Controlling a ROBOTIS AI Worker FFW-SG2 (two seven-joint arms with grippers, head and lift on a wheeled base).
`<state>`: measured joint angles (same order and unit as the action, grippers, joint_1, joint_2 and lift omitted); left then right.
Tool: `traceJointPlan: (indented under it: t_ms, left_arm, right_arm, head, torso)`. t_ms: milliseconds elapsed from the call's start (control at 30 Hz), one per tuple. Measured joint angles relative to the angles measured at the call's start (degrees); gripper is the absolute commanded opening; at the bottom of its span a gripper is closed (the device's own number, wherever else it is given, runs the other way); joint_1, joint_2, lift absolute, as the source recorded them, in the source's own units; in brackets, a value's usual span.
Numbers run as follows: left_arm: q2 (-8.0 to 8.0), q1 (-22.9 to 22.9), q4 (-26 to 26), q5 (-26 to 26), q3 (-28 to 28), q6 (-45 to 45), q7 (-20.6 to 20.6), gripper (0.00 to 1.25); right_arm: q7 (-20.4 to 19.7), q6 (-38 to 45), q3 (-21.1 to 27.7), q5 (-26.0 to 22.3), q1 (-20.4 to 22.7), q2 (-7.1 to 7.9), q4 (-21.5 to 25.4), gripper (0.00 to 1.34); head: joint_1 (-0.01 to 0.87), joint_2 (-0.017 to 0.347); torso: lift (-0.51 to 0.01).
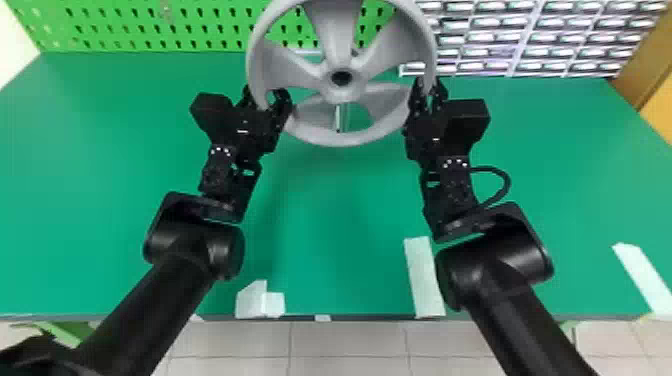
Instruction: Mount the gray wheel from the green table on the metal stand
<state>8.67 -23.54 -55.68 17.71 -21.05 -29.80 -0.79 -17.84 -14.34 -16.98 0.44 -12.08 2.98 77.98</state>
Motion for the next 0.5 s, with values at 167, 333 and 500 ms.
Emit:
traceJointPlan:
  t_ms: [167, 333, 500]
  left_arm:
    - [0.04, -0.4, 0.6, 0.0, 0.0, -0.2, 0.0, 0.39]
    - [0.04, -0.8, 1.3, 0.0, 0.0, -0.5, 0.0, 0.4]
    - [0.04, -1.3, 2.2, 0.0, -0.2, -1.0, 0.0, 0.4]
  right_arm:
    - [0.0, -0.1, -0.1, -0.1, -0.4, -0.06, -0.4, 0.25]
    - [0.0, -0.1, -0.1, -0.1, -0.8, -0.13, -0.8, 0.25]
    - [0.0, -0.1, -0.1, -0.1, -1.1, -0.17, -1.2, 0.25]
  head:
    - [0.867, 0.052]
    - [0.867, 0.052]
    - [0.867, 0.052]
  torso:
    - [-0.1]
    - [-0.1]
    - [-0.1]
